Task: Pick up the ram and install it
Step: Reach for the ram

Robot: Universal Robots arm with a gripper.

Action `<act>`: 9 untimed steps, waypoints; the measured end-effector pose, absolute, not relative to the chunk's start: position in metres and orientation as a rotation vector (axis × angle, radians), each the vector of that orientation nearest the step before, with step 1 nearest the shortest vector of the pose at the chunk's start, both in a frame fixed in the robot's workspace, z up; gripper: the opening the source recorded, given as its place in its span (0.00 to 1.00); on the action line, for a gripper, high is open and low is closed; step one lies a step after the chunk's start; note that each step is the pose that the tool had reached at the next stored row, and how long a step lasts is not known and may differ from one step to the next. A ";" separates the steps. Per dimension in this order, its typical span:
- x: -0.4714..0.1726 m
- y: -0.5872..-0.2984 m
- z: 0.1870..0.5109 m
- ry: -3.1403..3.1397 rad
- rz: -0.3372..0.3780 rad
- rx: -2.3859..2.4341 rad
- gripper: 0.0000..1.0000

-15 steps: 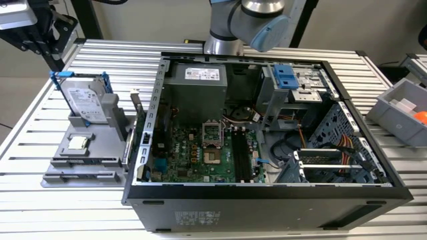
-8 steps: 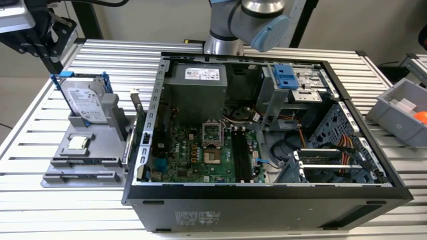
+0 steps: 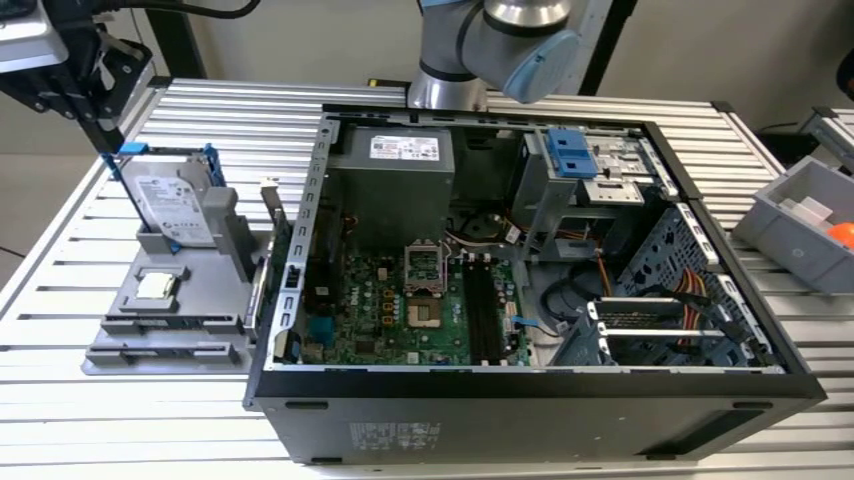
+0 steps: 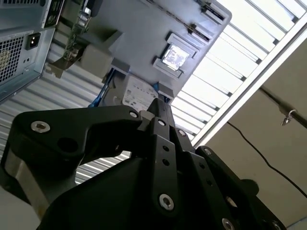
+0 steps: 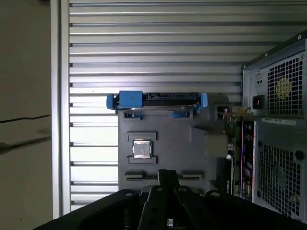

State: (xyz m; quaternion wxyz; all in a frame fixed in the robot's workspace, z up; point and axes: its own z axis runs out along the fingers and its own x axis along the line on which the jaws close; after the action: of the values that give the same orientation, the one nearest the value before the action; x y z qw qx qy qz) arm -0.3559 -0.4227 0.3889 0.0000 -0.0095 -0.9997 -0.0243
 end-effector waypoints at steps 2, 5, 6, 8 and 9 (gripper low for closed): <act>-0.356 -0.423 0.389 -3.141 -0.076 -0.030 0.00; -0.356 -0.423 0.389 -3.141 -0.076 -0.029 0.00; -0.356 -0.423 0.389 -3.141 -0.076 -0.027 0.00; -0.356 -0.423 0.389 -3.140 -0.076 -0.009 0.00; -0.356 -0.423 0.389 -3.140 -0.076 0.009 0.00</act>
State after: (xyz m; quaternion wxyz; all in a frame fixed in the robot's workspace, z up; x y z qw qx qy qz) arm -0.3559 -0.4229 0.3890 0.0003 0.0030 -0.9997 -0.0243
